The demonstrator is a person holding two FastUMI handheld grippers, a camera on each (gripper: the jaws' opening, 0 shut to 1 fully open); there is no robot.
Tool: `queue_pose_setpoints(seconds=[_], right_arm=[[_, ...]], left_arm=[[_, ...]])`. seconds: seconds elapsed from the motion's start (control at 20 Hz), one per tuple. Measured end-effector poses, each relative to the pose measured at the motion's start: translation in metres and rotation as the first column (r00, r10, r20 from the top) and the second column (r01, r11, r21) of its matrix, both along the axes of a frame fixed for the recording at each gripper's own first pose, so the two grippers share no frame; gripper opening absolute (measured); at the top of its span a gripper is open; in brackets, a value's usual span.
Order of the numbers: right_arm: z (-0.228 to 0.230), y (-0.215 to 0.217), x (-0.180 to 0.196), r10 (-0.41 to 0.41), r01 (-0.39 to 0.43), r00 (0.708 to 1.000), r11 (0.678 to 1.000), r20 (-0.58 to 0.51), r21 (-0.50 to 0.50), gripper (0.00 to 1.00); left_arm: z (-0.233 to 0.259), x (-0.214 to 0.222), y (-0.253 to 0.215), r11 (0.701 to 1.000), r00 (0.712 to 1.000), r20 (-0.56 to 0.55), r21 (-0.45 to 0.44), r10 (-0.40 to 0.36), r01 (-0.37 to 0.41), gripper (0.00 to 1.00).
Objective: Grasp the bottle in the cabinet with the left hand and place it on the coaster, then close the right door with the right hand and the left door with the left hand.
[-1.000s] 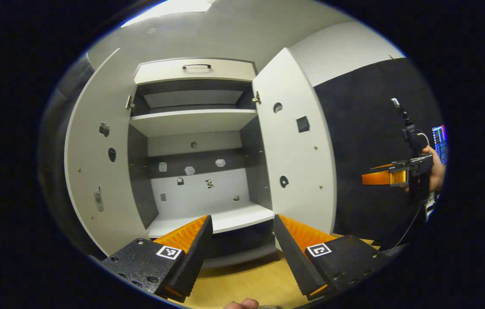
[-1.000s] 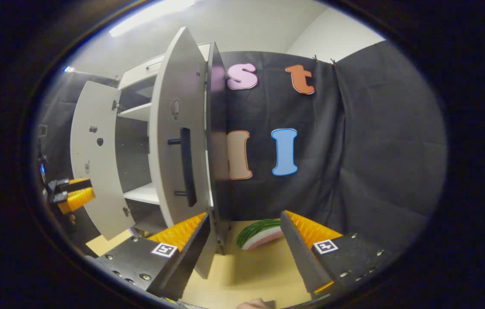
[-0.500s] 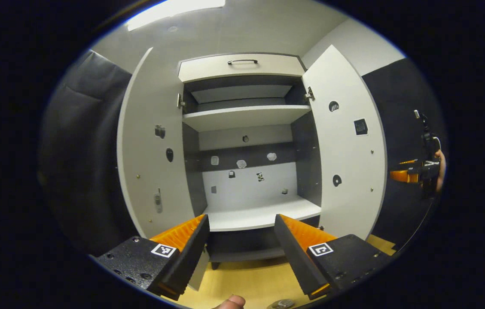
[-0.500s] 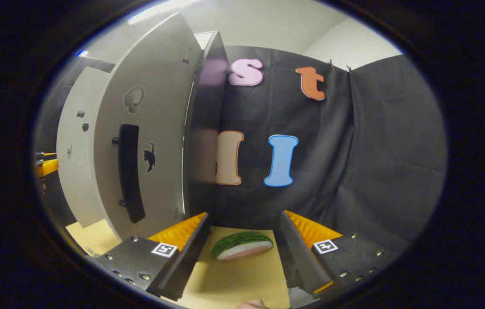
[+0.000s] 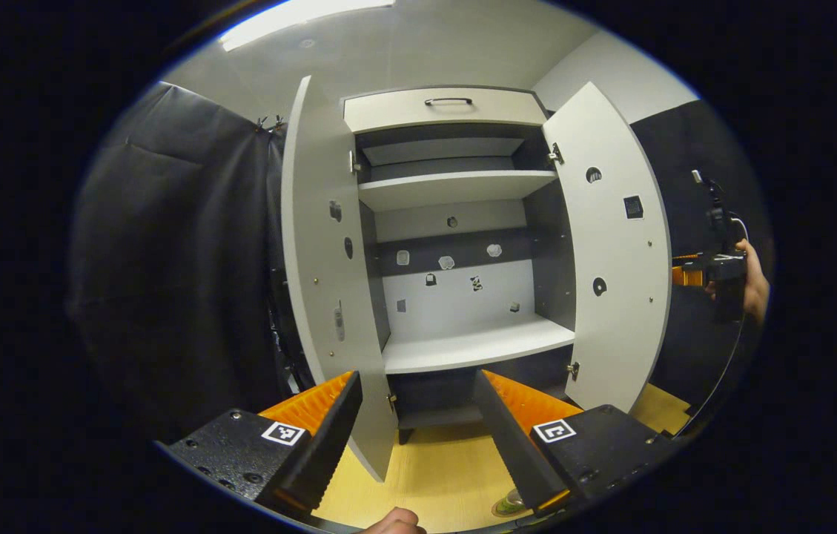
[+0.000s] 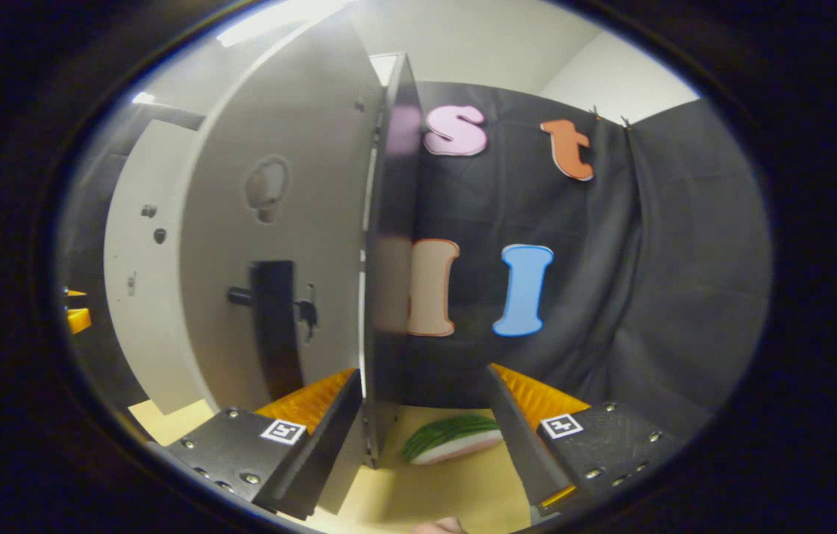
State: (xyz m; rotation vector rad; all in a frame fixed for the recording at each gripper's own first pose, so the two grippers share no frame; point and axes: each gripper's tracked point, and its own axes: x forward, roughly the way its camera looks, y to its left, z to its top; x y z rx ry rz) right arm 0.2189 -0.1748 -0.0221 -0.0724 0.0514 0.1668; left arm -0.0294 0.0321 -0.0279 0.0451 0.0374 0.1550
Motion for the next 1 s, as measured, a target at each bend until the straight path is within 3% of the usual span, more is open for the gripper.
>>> queue_pose_setpoints(seconds=[0.15, 0.45, 0.5, 0.55, 0.75, 0.8, 0.9, 1.0], right_arm=[[-0.001, 0.007, -0.008, -0.022, 0.023, 1.000, 0.998, -0.008, 0.052, 0.85], [0.000, 0.013, -0.013, -0.088, 0.089, 0.996, 0.996, -0.026, 0.031, 0.87], [0.000, 0.017, -0.014, -0.090, 0.091, 0.995, 0.995, -0.030, 0.030, 0.82], [0.000, 0.022, -0.014, -0.089, 0.090, 0.996, 0.996, -0.032, 0.030, 0.87], [0.002, 0.059, -0.018, -0.047, 0.048, 0.999, 0.998, -0.020, 0.036, 0.87], [0.004, 0.067, -0.017, -0.040, 0.041, 0.999, 0.998, -0.013, 0.038, 0.82], [0.004, 0.076, -0.017, -0.055, 0.055, 0.998, 0.998, -0.002, 0.043, 0.87], [0.006, 0.086, -0.015, -0.049, 0.048, 0.999, 0.998, 0.020, 0.031, 0.82]], left_arm=[[0.010, 0.000, 0.006, 0.998, 0.998, 0.035, -0.034, -0.047, 0.048, 0.96], [0.010, 0.011, 0.005, 0.991, 0.993, 0.049, -0.067, -0.111, 0.114, 0.96], [0.008, 0.012, 0.005, 0.990, 0.991, 0.048, -0.066, -0.122, 0.125, 0.96], [0.005, 0.012, 0.005, 0.989, 0.990, 0.046, -0.062, -0.131, 0.134, 0.96], [-0.004, 0.019, 0.009, 0.987, 0.987, 0.037, -0.045, -0.153, 0.155, 0.96], [-0.006, 0.020, 0.010, 0.986, 0.987, 0.033, -0.049, -0.155, 0.156, 0.96], [-0.007, 0.022, 0.011, 0.985, 0.986, 0.026, -0.062, -0.163, 0.164, 0.96], [-0.003, 0.023, 0.013, 0.982, 0.984, 0.045, -0.065, -0.174, 0.177, 0.96]])
